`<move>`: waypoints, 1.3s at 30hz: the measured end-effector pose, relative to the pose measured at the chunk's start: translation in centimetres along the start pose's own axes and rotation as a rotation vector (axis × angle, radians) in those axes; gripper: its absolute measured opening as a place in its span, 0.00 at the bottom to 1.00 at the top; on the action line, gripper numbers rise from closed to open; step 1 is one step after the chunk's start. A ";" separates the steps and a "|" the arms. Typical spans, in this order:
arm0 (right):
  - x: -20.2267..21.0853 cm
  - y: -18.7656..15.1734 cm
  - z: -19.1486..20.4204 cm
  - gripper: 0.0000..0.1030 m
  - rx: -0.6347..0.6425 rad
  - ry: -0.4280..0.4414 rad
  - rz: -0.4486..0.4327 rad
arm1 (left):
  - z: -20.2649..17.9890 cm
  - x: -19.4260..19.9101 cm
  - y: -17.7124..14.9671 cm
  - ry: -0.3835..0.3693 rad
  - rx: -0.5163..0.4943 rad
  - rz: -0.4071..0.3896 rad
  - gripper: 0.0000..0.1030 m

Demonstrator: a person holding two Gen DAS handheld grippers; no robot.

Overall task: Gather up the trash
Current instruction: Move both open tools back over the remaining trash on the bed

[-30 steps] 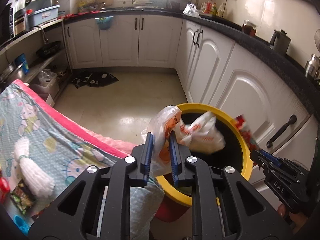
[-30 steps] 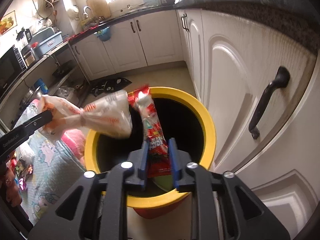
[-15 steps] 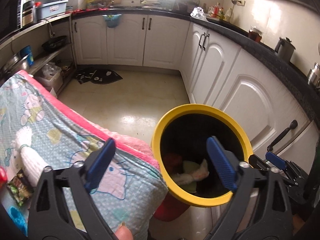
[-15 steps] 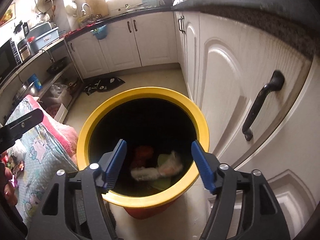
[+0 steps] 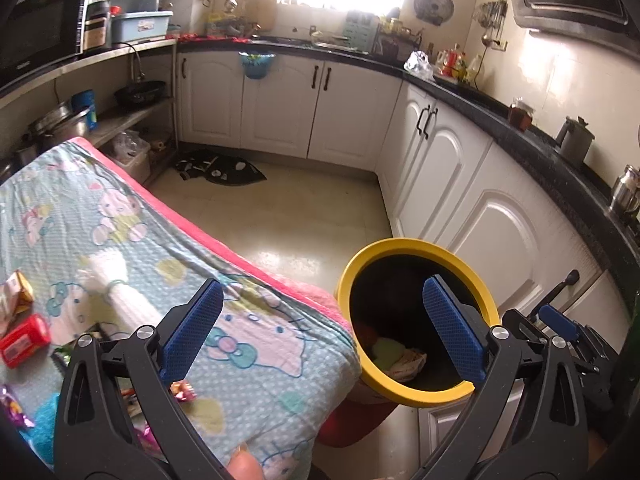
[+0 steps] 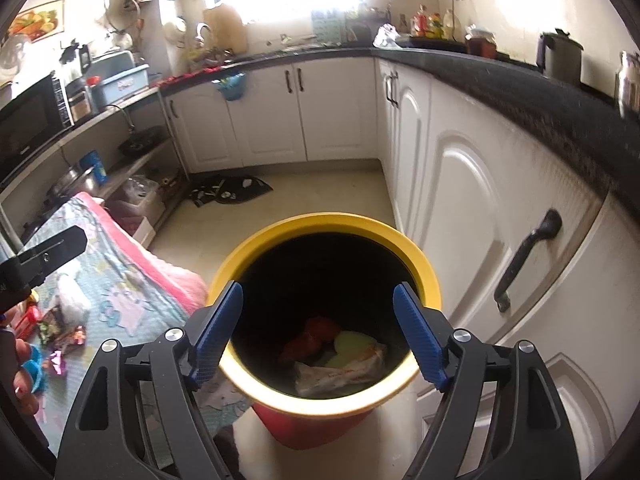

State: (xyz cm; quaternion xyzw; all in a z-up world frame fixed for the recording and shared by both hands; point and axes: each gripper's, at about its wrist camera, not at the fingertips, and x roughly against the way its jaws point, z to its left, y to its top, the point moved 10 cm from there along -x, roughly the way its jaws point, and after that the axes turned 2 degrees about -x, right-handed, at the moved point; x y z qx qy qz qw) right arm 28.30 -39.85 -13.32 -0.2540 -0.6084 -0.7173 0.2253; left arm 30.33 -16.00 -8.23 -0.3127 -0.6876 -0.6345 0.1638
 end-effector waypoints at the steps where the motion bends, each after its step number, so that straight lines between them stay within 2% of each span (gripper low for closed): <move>1: 0.3 0.1 0.4 0.75 0.004 0.004 -0.006 | 0.2 0.3 0.0 0.003 0.003 -0.005 0.89; 21: 5.2 1.1 8.4 0.80 0.091 0.138 -0.078 | 7.2 7.6 -0.3 0.099 0.104 -0.103 0.89; 39: 8.0 -1.7 17.7 0.81 0.219 0.288 -0.059 | 16.9 14.0 -3.2 0.237 0.245 -0.150 0.89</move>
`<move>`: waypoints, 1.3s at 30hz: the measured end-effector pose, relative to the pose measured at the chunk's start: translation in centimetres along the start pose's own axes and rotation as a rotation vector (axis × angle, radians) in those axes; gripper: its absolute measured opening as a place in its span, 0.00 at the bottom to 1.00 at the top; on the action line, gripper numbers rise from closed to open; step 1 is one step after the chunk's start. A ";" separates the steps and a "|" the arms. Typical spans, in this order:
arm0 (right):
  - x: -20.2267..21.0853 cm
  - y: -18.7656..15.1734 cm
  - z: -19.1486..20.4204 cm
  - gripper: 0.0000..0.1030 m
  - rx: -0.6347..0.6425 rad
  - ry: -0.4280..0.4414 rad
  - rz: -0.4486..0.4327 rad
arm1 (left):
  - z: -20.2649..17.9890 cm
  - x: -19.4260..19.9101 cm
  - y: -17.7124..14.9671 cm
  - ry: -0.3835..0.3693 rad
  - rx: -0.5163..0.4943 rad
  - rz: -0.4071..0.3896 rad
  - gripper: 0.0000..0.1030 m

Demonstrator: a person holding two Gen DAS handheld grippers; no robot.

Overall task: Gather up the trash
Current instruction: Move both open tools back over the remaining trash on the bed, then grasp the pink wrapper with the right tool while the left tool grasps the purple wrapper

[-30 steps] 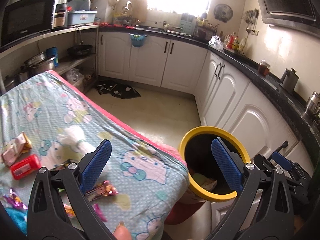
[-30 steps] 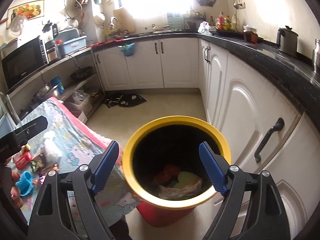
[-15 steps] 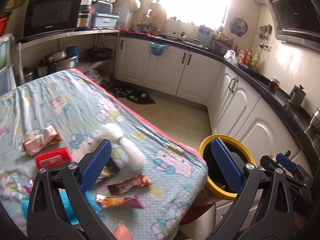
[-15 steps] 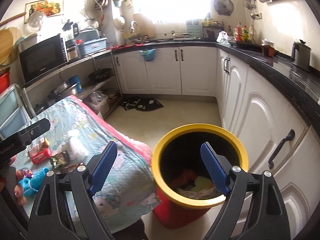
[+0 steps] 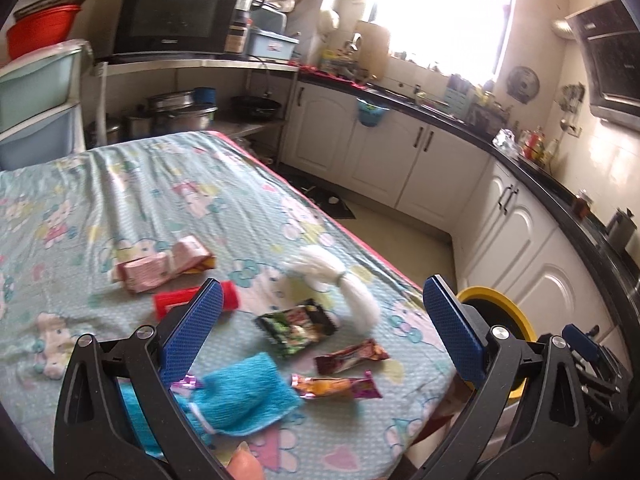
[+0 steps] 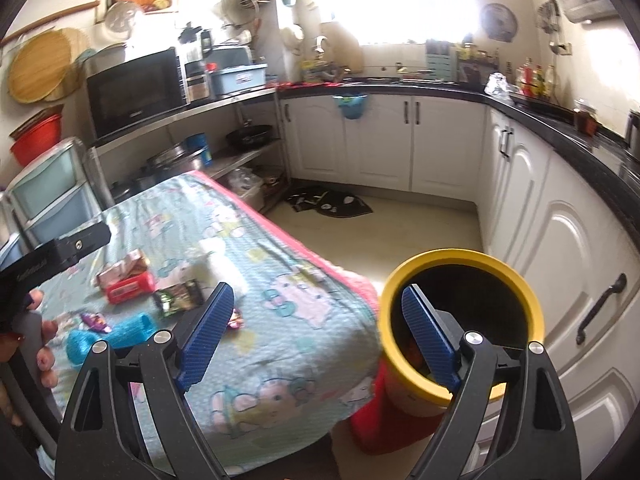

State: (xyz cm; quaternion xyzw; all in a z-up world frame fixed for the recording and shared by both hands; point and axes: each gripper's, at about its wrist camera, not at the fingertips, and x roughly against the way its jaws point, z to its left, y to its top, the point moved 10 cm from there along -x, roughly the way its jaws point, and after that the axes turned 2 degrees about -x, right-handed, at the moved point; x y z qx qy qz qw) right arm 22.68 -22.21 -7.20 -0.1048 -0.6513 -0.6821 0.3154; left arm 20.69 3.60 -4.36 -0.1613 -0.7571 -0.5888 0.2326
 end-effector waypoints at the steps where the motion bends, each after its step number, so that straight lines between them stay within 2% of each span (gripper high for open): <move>1: -0.1 0.0 0.4 0.81 0.008 0.009 0.003 | 0.7 0.3 0.0 0.008 0.009 -0.003 0.89; 9: -1.0 -1.2 4.4 0.81 0.062 0.075 0.039 | 4.9 1.5 -0.1 0.060 0.060 -0.011 0.89; 18: -2.7 -2.6 8.5 0.81 0.133 0.127 0.073 | 11.6 3.0 -0.4 0.132 0.177 -0.013 0.89; 22: -3.9 -3.3 9.3 0.81 0.157 0.131 0.092 | 13.6 2.9 -1.3 0.143 0.210 0.020 0.89; 26: -5.2 -4.3 9.8 0.81 0.163 0.131 0.122 | 13.7 1.8 -3.1 0.124 0.217 0.088 0.89; 29: -6.1 -5.0 9.9 0.81 0.164 0.132 0.146 | 13.3 0.7 -4.6 0.100 0.210 0.139 0.78; 31: -6.7 -5.4 9.9 0.80 0.160 0.135 0.161 | 13.1 -0.2 -5.7 0.086 0.215 0.182 0.66; 35: -7.6 -6.4 9.8 0.76 0.156 0.144 0.193 | 13.1 -1.3 -7.0 0.092 0.219 0.216 0.53; 37: -8.1 -6.8 9.7 0.73 0.149 0.149 0.211 | 13.1 -1.7 -7.4 0.091 0.225 0.229 0.40; 39: -8.7 -7.3 9.6 0.70 0.136 0.156 0.233 | 13.2 -2.0 -7.7 0.092 0.229 0.238 0.33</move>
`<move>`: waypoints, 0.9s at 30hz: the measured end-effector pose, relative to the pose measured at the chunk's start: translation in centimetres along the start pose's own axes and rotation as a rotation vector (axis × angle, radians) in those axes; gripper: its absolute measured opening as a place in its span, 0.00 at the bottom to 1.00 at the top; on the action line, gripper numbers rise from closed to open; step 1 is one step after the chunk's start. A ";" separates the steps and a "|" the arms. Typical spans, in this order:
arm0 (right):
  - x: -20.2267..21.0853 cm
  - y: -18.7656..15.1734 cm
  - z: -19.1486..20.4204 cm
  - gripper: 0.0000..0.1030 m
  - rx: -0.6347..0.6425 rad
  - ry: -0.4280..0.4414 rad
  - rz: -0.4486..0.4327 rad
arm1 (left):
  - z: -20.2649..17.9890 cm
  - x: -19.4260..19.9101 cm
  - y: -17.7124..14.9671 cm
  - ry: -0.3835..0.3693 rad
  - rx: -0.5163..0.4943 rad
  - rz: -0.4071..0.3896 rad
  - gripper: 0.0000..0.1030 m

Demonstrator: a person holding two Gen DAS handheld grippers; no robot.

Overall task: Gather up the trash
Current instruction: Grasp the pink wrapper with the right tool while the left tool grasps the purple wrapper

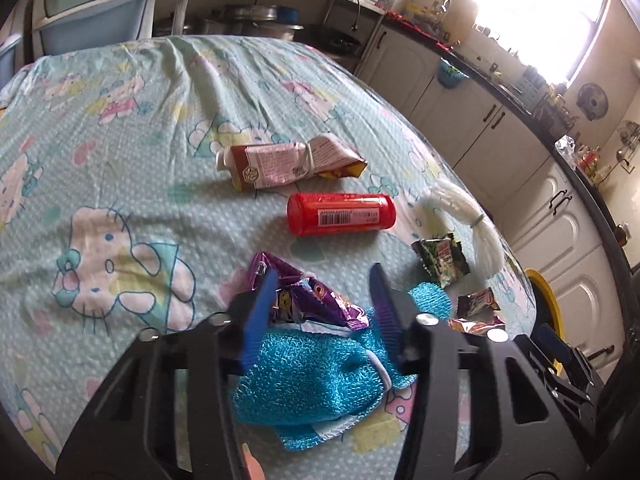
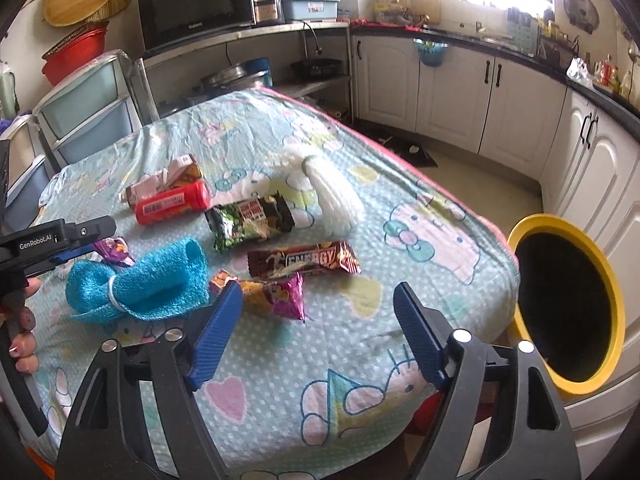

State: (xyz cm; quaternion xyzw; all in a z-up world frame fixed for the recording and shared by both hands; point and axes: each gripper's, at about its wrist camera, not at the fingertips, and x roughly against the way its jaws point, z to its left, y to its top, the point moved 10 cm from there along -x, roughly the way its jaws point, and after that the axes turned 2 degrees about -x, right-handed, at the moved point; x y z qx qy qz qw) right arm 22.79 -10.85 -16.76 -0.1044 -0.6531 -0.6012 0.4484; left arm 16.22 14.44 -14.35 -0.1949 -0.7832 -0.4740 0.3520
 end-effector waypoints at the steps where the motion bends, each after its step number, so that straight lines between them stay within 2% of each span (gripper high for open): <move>1: -0.3 -0.1 -0.1 0.67 -0.007 0.008 0.010 | 0.0 -0.2 -0.1 0.000 0.000 0.005 0.28; 4: -1.1 -0.3 0.0 0.60 -0.030 0.040 0.037 | 0.2 -0.4 -0.3 0.002 0.003 0.012 0.18; 9: -2.4 -0.8 0.8 0.45 -0.047 0.103 0.082 | 0.5 -0.7 -0.3 -0.004 0.008 0.014 0.14; 11: -2.7 -0.9 1.2 0.34 -0.044 0.127 0.097 | 0.5 -0.7 -0.2 -0.002 0.001 0.011 0.10; 13: -2.9 -1.1 1.7 0.17 -0.035 0.149 0.107 | 0.5 -0.7 -0.2 0.001 -0.002 0.006 0.08; 17: -2.5 -0.9 2.3 0.12 -0.018 0.164 0.091 | 0.4 -0.5 0.0 0.000 -0.010 -0.006 0.07; 27: 0.3 0.3 2.0 0.10 -0.003 0.149 0.019 | -1.3 2.1 1.6 -0.001 -0.065 -0.090 0.04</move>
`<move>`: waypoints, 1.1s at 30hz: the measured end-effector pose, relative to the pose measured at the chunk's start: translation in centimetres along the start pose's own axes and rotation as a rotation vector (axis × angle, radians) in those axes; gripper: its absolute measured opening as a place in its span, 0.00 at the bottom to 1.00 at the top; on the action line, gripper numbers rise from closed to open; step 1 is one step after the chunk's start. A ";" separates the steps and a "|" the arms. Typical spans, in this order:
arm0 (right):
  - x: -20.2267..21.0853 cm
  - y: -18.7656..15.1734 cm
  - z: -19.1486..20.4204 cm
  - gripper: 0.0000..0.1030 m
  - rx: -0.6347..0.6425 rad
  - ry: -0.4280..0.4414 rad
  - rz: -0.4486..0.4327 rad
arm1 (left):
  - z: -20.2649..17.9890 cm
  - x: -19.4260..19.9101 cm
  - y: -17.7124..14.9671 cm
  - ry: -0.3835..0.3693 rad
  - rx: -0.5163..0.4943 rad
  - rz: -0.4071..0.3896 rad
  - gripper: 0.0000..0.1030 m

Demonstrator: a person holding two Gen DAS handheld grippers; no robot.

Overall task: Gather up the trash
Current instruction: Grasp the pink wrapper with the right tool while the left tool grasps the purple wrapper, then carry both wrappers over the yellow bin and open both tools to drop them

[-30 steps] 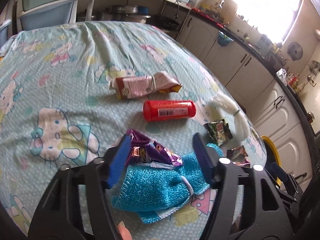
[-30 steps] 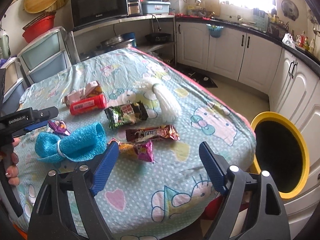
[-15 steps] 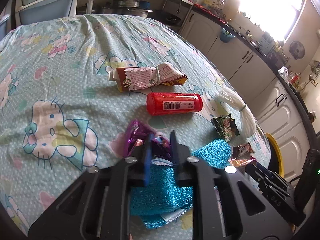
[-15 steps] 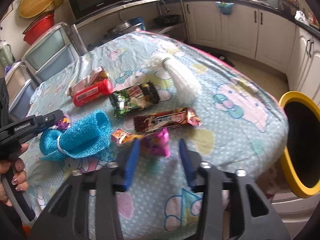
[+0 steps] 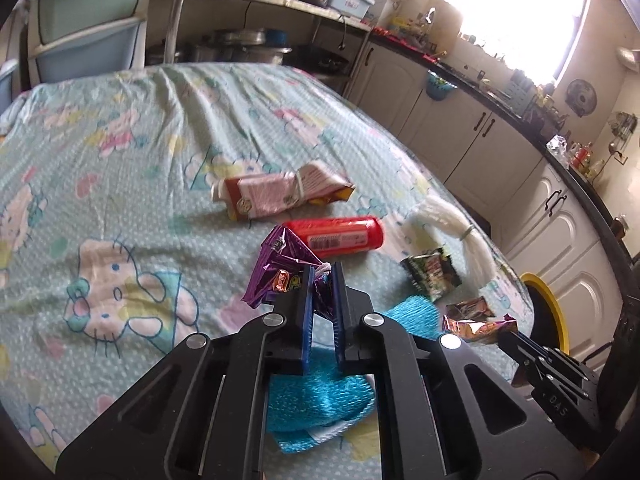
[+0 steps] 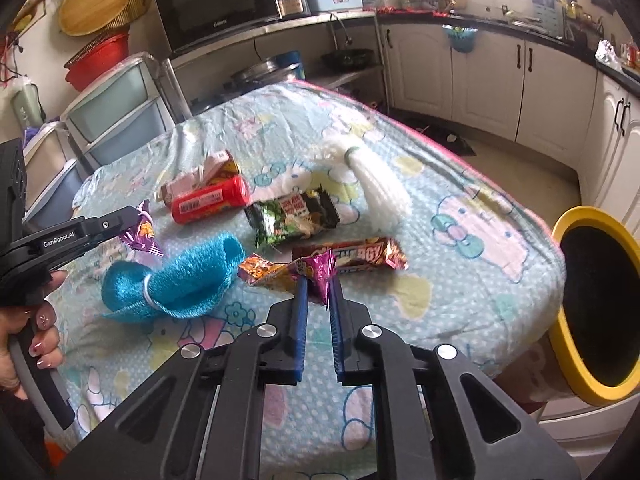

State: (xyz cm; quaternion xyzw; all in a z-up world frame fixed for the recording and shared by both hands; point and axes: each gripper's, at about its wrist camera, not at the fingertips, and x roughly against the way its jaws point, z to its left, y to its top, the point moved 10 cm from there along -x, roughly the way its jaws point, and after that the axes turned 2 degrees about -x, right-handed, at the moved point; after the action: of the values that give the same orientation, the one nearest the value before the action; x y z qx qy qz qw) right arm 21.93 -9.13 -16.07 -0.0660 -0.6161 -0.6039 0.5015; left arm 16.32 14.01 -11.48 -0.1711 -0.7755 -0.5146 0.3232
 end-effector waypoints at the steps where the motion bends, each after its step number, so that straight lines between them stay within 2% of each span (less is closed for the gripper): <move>1: 0.4 0.2 0.0 0.10 0.004 -0.002 -0.011 | -0.3 0.3 0.2 -0.001 -0.008 -0.008 0.04; 12: 4.1 2.1 -1.5 0.10 0.009 -0.050 -0.102 | -5.0 2.0 1.8 -0.044 -0.089 -0.065 0.04; 33: 9.9 3.5 -7.6 0.09 -0.082 -0.154 -0.218 | -14.3 2.0 2.7 -0.154 -0.209 -0.093 0.04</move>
State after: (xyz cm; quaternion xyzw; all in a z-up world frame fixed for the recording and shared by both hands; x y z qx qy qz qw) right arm 23.62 -19.59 -8.56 -0.0650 -0.6310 -0.6726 0.3810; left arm 21.12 2.00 -4.60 -0.2065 -0.7473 -0.5924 0.2190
